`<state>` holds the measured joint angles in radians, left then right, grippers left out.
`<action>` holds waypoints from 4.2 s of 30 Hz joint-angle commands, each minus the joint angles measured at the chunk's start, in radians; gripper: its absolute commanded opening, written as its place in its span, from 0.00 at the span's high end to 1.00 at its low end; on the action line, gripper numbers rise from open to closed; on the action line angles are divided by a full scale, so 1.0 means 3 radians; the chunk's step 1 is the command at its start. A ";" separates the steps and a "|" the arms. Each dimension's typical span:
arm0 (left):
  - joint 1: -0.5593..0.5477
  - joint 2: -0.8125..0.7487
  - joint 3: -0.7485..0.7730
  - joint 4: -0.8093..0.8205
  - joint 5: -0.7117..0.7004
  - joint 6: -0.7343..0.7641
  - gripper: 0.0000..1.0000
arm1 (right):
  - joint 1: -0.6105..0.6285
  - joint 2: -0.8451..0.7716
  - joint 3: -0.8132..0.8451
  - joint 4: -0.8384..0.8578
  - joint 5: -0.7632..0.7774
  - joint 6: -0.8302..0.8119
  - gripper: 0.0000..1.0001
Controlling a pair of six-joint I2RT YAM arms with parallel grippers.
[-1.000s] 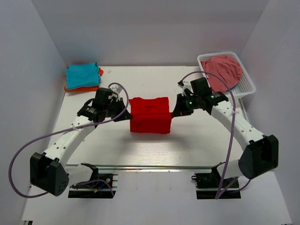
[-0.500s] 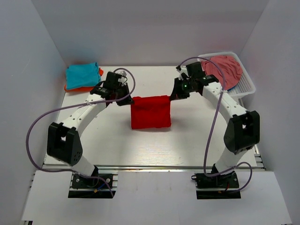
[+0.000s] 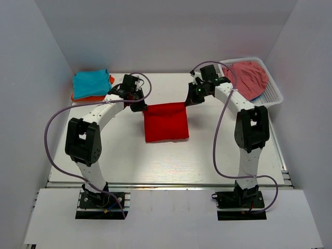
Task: Fold and stack the t-shirts
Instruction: Fold the long partially folded tshirt into a neat square, then smooth out wrinkles on the folded tshirt
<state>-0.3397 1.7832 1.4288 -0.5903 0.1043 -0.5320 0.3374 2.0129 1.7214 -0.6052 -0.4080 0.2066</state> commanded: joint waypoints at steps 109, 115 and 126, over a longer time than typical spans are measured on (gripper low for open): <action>0.0018 0.0116 -0.2007 0.1662 0.1499 0.0699 0.00 | -0.0301 0.0107 -0.2159 0.2212 -0.1110 0.0723 0.10; 0.0018 -0.0344 -0.1690 0.1146 0.1258 0.0904 0.00 | -0.0342 -0.0123 -0.1914 0.1782 -0.1150 0.0355 0.10; 0.0018 -0.0749 -0.0877 0.0368 0.0125 0.0618 0.00 | -0.0281 -0.1074 -0.1790 0.1476 -0.0998 0.0140 0.10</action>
<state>-0.3420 1.6043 1.1172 -0.3676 0.3336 -0.3107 0.2459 1.8027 1.1637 -0.1295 -0.7780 0.2993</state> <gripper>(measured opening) 0.996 0.902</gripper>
